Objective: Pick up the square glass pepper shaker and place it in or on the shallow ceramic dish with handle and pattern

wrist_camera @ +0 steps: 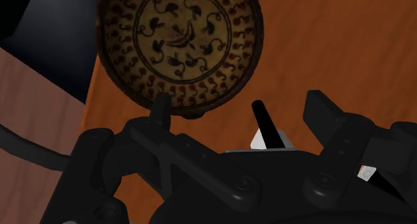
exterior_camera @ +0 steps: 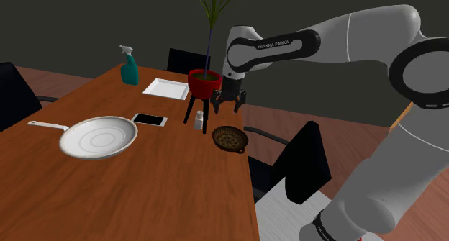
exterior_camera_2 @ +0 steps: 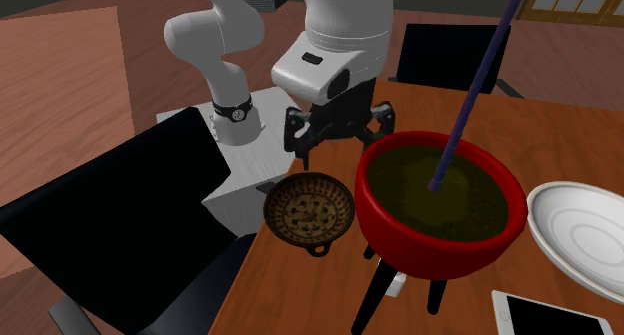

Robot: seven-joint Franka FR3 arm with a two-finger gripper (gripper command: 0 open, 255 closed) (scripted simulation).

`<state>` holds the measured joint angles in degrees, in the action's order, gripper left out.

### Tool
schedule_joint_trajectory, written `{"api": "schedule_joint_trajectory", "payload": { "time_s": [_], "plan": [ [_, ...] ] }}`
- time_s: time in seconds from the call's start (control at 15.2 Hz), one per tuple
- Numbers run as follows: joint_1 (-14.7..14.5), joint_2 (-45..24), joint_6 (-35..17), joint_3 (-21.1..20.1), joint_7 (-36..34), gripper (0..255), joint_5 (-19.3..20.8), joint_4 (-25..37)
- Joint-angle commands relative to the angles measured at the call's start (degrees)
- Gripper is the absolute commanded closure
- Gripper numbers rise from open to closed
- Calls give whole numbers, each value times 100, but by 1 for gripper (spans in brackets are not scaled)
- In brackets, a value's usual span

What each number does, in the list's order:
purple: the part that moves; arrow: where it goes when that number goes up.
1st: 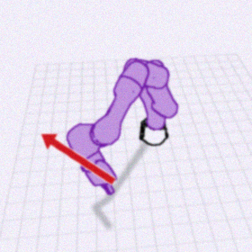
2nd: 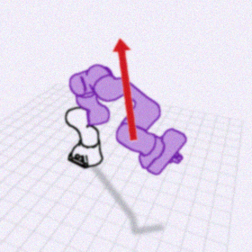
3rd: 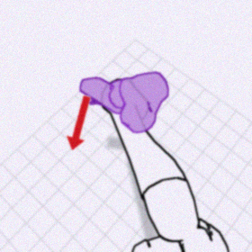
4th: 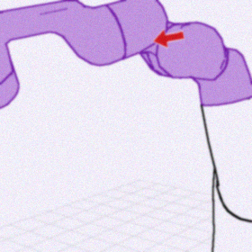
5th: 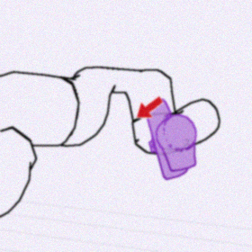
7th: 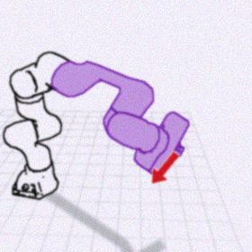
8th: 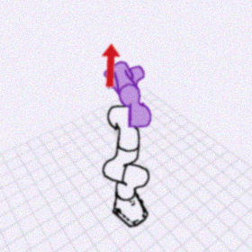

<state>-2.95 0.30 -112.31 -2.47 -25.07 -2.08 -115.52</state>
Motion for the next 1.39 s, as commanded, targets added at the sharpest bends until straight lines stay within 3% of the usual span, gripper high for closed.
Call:
{"api": "schedule_joint_trajectory", "payload": {
  "time_s": [0.0, 0.66, 1.32],
  "plan": [
    [-12, -419, -88, -13, -117, 0, -31, 321],
    [-113, -2672, 61, -31, -665, 0, -136, 2698],
    [-126, -2836, -448, -48, -663, 0, -135, 2354]
  ]
}}
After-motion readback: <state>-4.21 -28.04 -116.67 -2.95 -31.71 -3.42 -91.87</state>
